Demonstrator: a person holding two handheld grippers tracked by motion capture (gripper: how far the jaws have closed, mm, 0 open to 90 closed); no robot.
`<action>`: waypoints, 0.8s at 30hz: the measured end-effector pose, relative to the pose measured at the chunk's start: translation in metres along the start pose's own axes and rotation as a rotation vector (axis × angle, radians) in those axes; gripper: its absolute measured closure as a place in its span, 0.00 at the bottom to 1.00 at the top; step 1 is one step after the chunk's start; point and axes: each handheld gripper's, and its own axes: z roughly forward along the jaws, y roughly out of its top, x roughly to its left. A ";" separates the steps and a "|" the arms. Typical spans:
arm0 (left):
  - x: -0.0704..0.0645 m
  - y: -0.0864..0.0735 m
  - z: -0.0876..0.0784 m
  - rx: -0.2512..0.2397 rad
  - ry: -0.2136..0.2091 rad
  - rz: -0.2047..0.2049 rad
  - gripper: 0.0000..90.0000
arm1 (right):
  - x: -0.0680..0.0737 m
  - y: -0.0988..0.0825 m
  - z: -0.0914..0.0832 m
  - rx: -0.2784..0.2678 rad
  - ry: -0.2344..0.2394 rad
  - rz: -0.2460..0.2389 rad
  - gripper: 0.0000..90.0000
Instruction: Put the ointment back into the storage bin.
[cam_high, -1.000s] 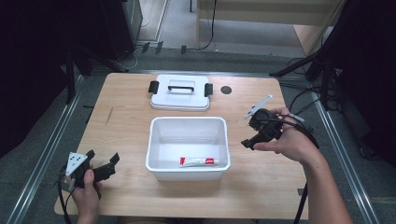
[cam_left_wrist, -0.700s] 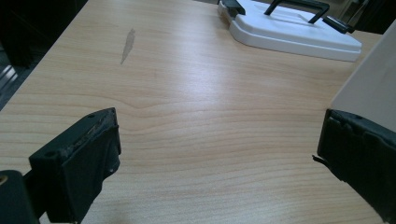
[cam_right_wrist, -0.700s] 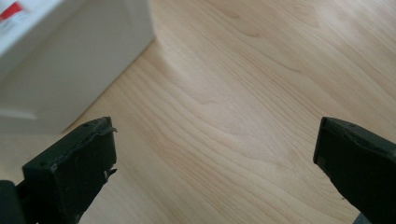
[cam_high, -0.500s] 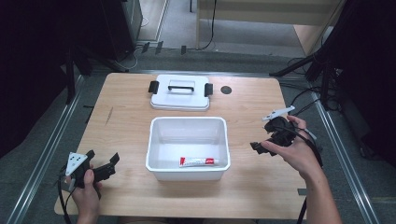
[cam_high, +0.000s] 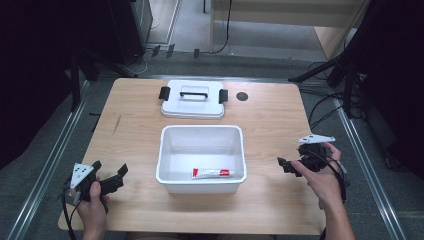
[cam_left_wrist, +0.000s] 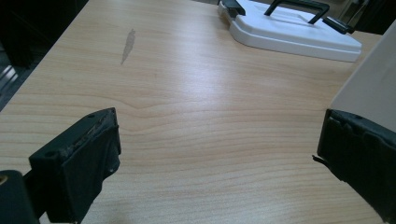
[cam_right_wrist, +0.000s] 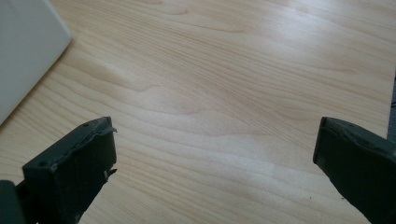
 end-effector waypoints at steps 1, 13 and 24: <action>0.000 0.000 0.000 0.000 0.000 0.000 0.00 | -0.001 -0.004 0.000 -0.014 -0.004 0.011 0.00; 0.000 0.000 0.000 -0.001 0.001 0.001 0.00 | -0.011 -0.066 0.004 -0.117 -0.107 0.116 0.00; -0.001 0.000 0.000 -0.001 0.004 0.006 0.00 | -0.020 -0.109 -0.007 -0.187 -0.125 0.161 0.00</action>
